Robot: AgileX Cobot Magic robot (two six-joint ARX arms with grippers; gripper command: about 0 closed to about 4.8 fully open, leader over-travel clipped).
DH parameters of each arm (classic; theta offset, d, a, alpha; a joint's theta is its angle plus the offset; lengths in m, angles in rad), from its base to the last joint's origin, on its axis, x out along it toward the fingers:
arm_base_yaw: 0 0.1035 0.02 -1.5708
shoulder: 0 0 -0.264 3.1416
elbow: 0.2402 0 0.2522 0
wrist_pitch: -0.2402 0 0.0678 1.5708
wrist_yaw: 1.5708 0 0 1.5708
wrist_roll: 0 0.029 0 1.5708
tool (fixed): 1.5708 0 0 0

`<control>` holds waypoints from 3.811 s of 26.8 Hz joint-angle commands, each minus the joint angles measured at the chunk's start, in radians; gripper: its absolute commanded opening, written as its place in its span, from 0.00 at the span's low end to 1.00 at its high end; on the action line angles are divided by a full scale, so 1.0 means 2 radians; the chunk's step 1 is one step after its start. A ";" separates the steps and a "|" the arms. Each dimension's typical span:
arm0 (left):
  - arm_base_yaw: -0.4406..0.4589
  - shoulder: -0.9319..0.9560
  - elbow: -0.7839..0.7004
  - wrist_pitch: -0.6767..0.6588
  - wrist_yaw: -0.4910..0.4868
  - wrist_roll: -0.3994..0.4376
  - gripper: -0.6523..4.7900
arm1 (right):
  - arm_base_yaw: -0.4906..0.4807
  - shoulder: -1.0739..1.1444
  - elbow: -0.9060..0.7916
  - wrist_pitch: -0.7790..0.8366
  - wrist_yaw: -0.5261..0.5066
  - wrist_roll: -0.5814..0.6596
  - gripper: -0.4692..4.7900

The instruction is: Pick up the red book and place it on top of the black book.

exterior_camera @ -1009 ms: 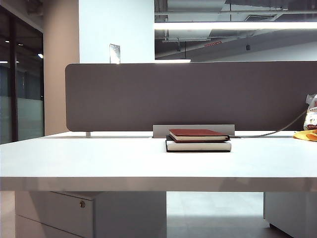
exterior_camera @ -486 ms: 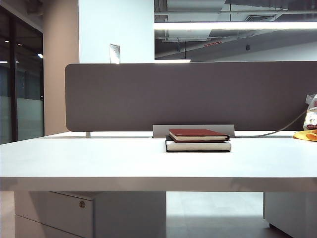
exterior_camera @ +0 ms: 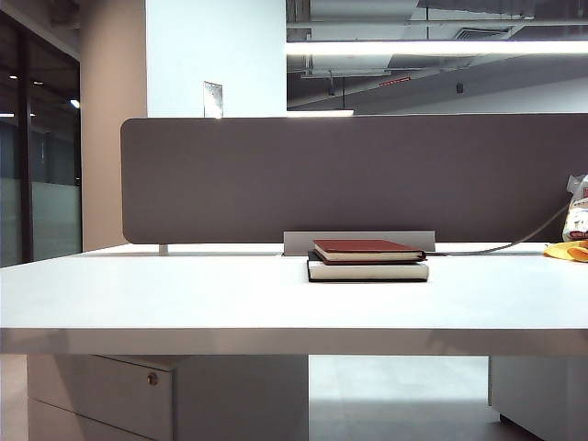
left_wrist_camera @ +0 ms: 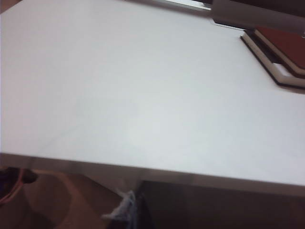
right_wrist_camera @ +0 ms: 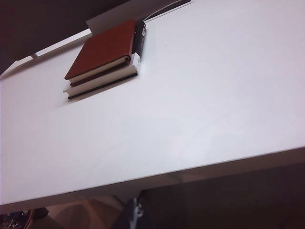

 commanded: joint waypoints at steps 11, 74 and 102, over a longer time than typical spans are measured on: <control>0.057 0.000 -0.020 0.048 -0.002 -0.001 0.11 | 0.000 0.000 0.000 0.008 0.001 0.000 0.08; -0.008 0.000 -0.020 0.046 -0.067 0.064 0.11 | 0.000 0.000 0.000 0.008 0.001 0.000 0.08; -0.008 0.000 -0.020 0.046 -0.067 0.064 0.11 | 0.000 0.000 -0.018 0.066 0.036 -0.220 0.08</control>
